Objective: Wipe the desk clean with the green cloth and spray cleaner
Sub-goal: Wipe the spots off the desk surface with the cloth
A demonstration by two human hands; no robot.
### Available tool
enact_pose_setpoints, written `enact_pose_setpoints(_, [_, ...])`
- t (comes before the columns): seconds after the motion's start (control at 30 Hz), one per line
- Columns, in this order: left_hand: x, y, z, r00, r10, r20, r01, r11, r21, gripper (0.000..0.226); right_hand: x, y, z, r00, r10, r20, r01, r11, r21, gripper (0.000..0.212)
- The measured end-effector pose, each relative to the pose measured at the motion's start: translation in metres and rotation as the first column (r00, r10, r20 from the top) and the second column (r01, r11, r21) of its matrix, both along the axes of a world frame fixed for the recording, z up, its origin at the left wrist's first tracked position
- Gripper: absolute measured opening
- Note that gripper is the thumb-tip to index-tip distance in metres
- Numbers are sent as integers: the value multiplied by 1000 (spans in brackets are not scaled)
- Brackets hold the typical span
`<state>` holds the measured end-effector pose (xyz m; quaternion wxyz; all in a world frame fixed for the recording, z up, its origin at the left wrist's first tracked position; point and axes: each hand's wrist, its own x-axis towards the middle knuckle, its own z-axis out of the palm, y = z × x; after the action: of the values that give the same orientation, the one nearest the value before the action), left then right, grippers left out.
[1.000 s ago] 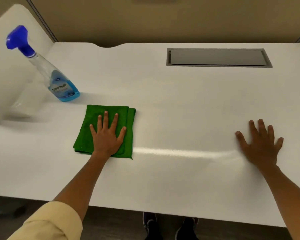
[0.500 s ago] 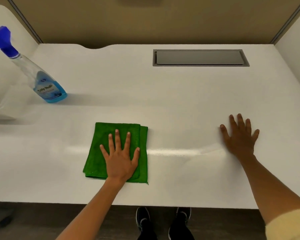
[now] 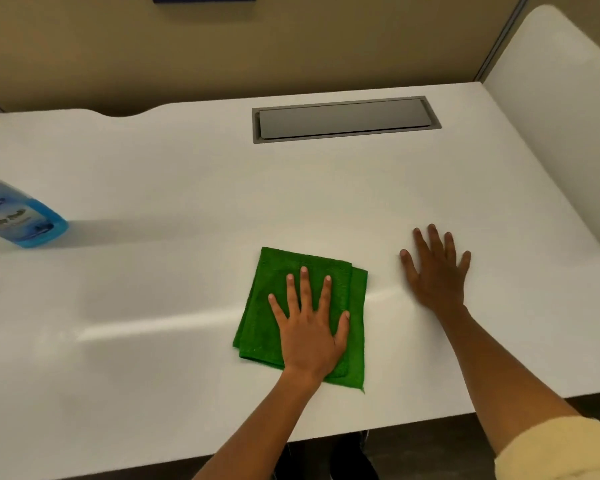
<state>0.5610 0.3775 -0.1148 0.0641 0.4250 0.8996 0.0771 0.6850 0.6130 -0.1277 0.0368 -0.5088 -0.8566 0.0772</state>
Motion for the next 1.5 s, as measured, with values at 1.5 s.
enact_pose_setpoints(1.5, [-120,248,-1,980,-196,-32,195,980,-38,73,1,6,1,998,-45,-33,46,998,34,56])
